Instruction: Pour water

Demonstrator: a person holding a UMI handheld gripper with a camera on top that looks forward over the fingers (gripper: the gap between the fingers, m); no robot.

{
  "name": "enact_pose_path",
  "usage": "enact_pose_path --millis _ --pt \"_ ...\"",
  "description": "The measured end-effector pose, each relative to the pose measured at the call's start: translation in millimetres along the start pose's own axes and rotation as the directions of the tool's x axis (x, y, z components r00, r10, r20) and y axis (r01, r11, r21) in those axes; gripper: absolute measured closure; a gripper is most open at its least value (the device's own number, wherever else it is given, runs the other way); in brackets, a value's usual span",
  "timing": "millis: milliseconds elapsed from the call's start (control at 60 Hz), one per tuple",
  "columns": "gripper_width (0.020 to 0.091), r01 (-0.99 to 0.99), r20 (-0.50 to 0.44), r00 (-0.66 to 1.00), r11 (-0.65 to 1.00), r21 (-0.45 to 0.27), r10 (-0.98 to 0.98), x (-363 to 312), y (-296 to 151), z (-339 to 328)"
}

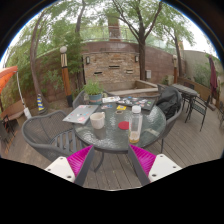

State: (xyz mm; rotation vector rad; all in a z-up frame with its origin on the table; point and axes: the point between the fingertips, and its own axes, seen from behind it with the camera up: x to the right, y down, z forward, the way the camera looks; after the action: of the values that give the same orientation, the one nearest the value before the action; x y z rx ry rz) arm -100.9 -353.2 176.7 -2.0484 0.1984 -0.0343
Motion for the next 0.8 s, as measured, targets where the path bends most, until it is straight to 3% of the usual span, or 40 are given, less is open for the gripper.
enact_pose_path --millis 250,333,417,500,533,550,567,583,683,800 --pt "0.0306 0.032 -0.048 0.999 0.989 0.145 -0.026 94 -11 163" --pt "0.0308 0.028 -0.032 0.999 0.984 0.175 -0.023 104 -14 211" --pt "0.0309 0.052 -0.074 0.996 0.981 0.187 -0.039 118 -19 245" --pt "0.0309 0.043 -0.053 0.998 0.962 0.271 -0.029 117 -42 266" --pt "0.0335 0.048 -0.042 0.998 0.953 0.300 -0.037 114 -51 270" --pt "0.0380 0.057 -0.037 0.998 0.949 0.310 -0.048 113 -53 273" --pt "0.0481 0.070 -0.033 0.997 0.947 0.315 -0.063 113 -54 279" --pt "0.0625 0.079 -0.033 0.997 0.947 0.310 -0.073 107 -55 279" --pt "0.0646 0.159 -0.058 0.987 0.921 0.355 -0.148 106 -64 285" --pt "0.0661 0.191 -0.066 0.981 0.933 0.304 -0.180 90 -60 294"
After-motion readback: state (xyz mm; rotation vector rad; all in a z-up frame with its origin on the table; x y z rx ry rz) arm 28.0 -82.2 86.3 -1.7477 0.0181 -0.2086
